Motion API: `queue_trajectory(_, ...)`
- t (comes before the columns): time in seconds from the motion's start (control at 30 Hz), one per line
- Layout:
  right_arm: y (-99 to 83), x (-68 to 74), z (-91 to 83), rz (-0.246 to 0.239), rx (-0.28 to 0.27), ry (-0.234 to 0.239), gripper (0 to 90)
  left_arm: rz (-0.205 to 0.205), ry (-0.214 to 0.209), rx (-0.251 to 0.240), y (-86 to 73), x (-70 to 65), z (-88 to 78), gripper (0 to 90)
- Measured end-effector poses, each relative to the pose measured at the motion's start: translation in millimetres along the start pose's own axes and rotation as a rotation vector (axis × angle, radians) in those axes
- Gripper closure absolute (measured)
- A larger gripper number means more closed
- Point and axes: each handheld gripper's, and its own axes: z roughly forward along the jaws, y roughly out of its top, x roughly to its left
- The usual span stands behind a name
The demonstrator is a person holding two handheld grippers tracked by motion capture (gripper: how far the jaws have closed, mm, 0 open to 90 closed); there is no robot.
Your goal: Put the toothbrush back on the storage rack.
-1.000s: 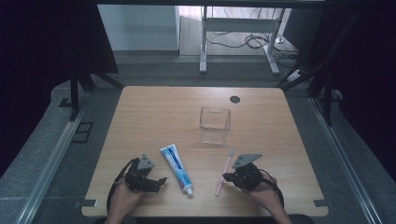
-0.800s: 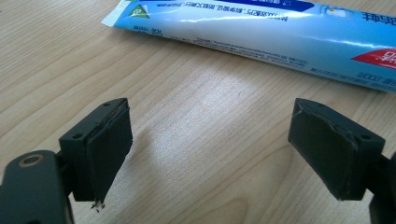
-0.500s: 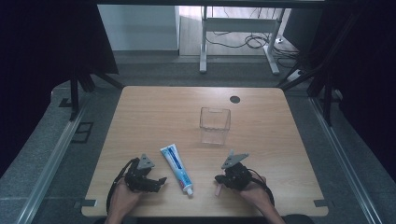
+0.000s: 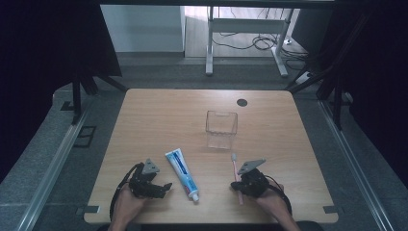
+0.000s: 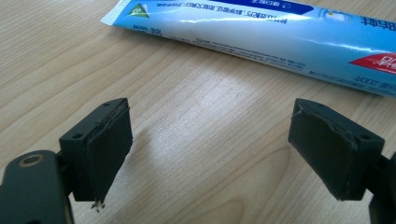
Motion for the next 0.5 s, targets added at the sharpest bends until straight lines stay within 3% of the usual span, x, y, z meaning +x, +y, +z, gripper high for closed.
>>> queue_trajectory(0.5,-18.5,-24.9,-21.4,0.060,0.013,-0.062,89.8,0.008,0.013,0.009,0.8,-2.5,1.6,13.8)
